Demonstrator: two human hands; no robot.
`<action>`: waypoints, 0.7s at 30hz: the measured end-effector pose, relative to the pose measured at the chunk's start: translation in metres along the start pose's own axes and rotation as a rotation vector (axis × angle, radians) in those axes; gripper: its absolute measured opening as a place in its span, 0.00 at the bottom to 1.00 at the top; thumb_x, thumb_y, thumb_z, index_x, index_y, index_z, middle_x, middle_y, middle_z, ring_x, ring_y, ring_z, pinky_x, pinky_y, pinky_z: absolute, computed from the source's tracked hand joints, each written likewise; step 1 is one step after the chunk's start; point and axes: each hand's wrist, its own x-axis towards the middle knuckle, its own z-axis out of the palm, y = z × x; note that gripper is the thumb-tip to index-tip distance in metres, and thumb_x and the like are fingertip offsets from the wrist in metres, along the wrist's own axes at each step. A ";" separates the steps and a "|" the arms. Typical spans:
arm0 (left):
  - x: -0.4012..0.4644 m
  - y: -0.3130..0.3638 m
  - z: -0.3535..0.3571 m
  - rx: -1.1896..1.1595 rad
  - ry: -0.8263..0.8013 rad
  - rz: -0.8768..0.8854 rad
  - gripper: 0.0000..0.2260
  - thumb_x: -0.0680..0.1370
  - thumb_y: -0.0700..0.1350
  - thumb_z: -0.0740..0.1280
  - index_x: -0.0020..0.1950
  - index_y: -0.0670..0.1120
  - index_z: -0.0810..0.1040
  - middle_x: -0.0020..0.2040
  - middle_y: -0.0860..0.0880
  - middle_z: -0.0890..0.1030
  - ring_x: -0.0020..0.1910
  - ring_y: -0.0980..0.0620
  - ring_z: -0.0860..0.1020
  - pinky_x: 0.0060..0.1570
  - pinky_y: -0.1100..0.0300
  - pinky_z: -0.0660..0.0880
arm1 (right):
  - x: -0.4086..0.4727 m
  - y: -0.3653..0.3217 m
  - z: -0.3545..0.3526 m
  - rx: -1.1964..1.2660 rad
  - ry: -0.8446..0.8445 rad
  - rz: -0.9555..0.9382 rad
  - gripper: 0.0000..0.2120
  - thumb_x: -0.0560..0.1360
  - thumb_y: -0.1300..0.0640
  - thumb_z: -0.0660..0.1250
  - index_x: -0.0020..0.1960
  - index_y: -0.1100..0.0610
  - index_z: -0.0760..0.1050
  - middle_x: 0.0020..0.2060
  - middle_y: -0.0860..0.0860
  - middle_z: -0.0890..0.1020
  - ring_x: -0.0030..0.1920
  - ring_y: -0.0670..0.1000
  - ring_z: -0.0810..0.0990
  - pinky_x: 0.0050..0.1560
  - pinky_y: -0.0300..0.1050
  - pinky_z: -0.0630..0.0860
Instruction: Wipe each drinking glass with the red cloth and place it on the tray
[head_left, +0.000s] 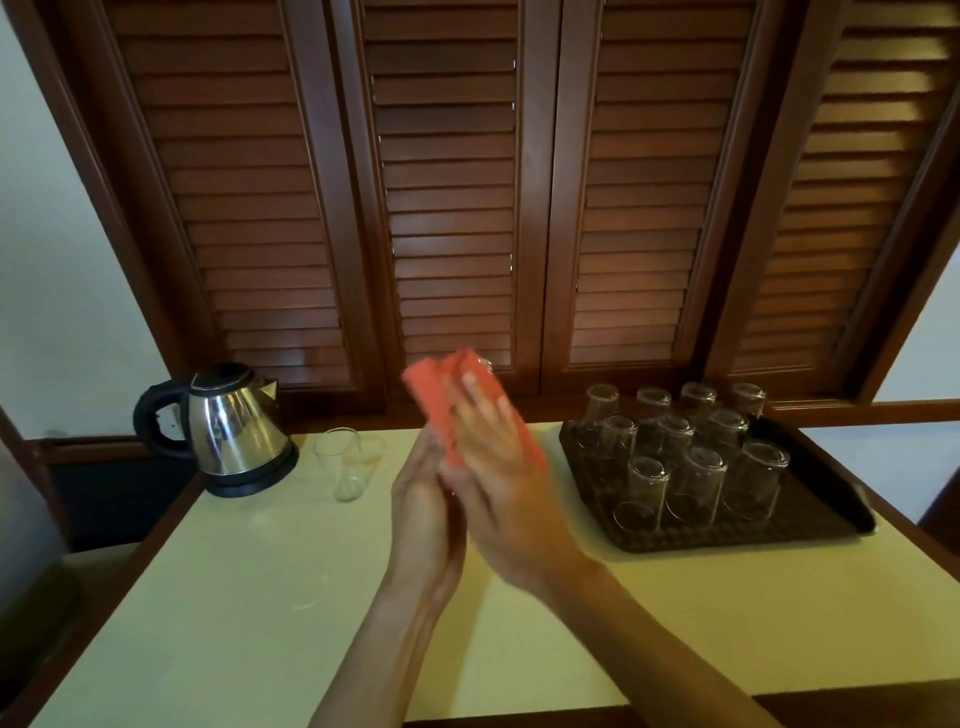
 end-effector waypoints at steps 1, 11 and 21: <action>0.004 0.001 -0.002 -0.018 0.016 -0.023 0.14 0.87 0.47 0.56 0.64 0.51 0.80 0.66 0.48 0.83 0.67 0.47 0.80 0.58 0.56 0.78 | -0.009 0.004 0.005 -0.033 -0.013 -0.043 0.21 0.86 0.55 0.52 0.78 0.57 0.61 0.80 0.48 0.59 0.81 0.50 0.52 0.81 0.49 0.47; 0.002 -0.002 -0.007 -0.085 -0.032 -0.008 0.17 0.87 0.48 0.56 0.71 0.47 0.78 0.59 0.48 0.86 0.64 0.48 0.82 0.61 0.53 0.78 | -0.008 0.012 0.007 -0.010 -0.052 -0.044 0.22 0.86 0.51 0.50 0.78 0.55 0.61 0.79 0.46 0.59 0.81 0.46 0.53 0.81 0.48 0.47; -0.003 -0.009 -0.007 -0.115 -0.027 -0.041 0.17 0.88 0.41 0.51 0.68 0.48 0.77 0.52 0.50 0.88 0.53 0.54 0.85 0.52 0.59 0.81 | -0.011 0.016 0.006 0.043 -0.067 -0.016 0.22 0.85 0.55 0.54 0.79 0.54 0.62 0.80 0.43 0.59 0.81 0.45 0.52 0.81 0.43 0.47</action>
